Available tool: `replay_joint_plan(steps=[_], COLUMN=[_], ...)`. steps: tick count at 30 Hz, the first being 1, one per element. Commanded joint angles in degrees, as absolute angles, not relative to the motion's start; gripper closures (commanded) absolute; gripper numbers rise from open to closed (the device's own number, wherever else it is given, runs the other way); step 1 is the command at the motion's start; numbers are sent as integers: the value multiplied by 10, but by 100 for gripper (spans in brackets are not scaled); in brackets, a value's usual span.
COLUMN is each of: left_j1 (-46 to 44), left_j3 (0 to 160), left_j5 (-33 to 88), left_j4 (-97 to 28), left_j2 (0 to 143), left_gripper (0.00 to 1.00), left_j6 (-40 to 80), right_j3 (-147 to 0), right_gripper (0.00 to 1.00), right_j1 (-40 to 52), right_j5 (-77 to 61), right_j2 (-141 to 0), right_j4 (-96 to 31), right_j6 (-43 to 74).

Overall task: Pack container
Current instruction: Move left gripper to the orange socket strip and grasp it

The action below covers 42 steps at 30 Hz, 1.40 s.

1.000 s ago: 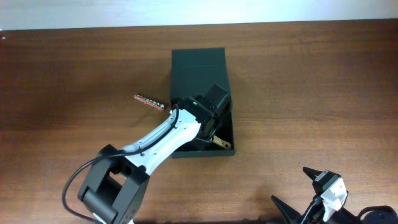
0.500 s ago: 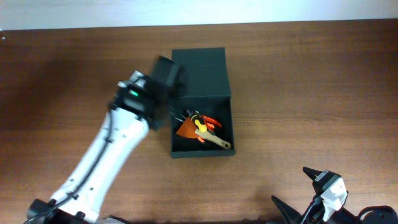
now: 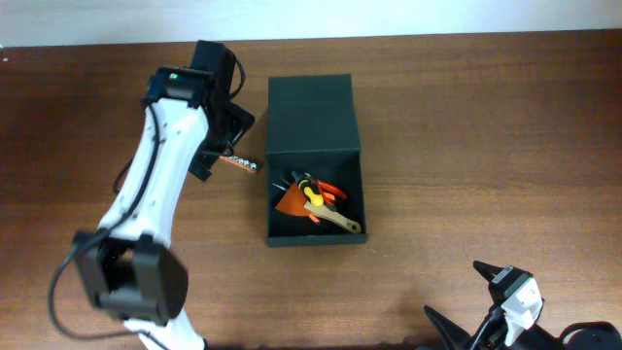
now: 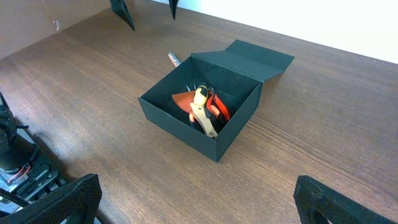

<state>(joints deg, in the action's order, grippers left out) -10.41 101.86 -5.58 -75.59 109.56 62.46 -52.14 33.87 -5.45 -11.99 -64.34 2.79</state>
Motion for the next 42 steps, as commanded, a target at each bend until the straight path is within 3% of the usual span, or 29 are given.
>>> replay_joint_plan(steps=[1,19,38,42], left_j1=[-91,-89,-89,-89], left_j3=[1027,1039,1039,1039], left_j5=[-18,-1,16,17], left_j4=[-749,-649,-634,-636], left_j2=[1143,1255,1308,1309], left_gripper=[1,1,0,4], left_j6=[607,609,623,623], right_j3=[-520,-520,-520,-520], right_gripper=[1,1,1,1], right_j1=[341,341,341,341], right_j5=[-58,-58,-58,-58], right_j2=[-117,-117,-117,-117], right_j4=[-642,-642,-642,-642], right_j6=[29,29,29,29])
